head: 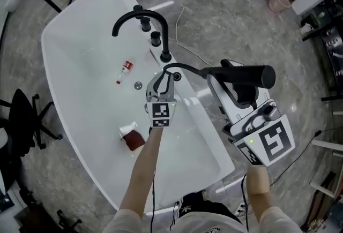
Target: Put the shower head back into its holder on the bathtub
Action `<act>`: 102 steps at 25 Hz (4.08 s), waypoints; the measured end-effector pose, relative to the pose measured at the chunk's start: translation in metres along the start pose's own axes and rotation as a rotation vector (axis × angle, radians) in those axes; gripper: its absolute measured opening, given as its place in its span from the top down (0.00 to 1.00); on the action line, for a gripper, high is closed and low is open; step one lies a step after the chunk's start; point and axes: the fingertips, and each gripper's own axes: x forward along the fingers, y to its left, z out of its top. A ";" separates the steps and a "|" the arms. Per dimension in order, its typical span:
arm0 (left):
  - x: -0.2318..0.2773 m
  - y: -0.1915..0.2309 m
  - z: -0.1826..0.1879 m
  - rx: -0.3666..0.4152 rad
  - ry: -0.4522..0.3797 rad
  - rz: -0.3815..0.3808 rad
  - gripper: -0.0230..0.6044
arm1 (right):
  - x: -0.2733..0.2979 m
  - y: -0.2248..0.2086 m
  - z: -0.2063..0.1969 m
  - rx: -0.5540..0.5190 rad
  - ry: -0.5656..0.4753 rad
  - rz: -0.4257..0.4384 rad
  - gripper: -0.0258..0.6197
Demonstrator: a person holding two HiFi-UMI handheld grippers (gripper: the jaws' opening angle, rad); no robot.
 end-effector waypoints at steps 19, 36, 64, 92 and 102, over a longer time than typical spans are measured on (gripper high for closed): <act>0.009 -0.050 0.015 0.111 -0.037 -0.176 0.88 | -0.007 0.012 0.014 -0.031 0.011 0.002 0.74; -0.004 -0.010 -0.028 0.057 0.027 -0.081 0.75 | 0.058 0.001 -0.094 0.053 0.107 0.011 0.74; 0.007 0.033 -0.050 -0.157 -0.044 0.048 0.97 | 0.141 -0.024 -0.316 0.140 0.290 -0.064 0.74; -0.008 0.015 0.025 -0.183 -0.137 0.094 0.97 | 0.106 -0.016 -0.236 0.138 0.191 -0.059 0.73; -0.122 -0.033 0.130 -0.143 -0.234 0.126 0.97 | 0.005 0.026 -0.091 0.163 0.004 -0.070 0.76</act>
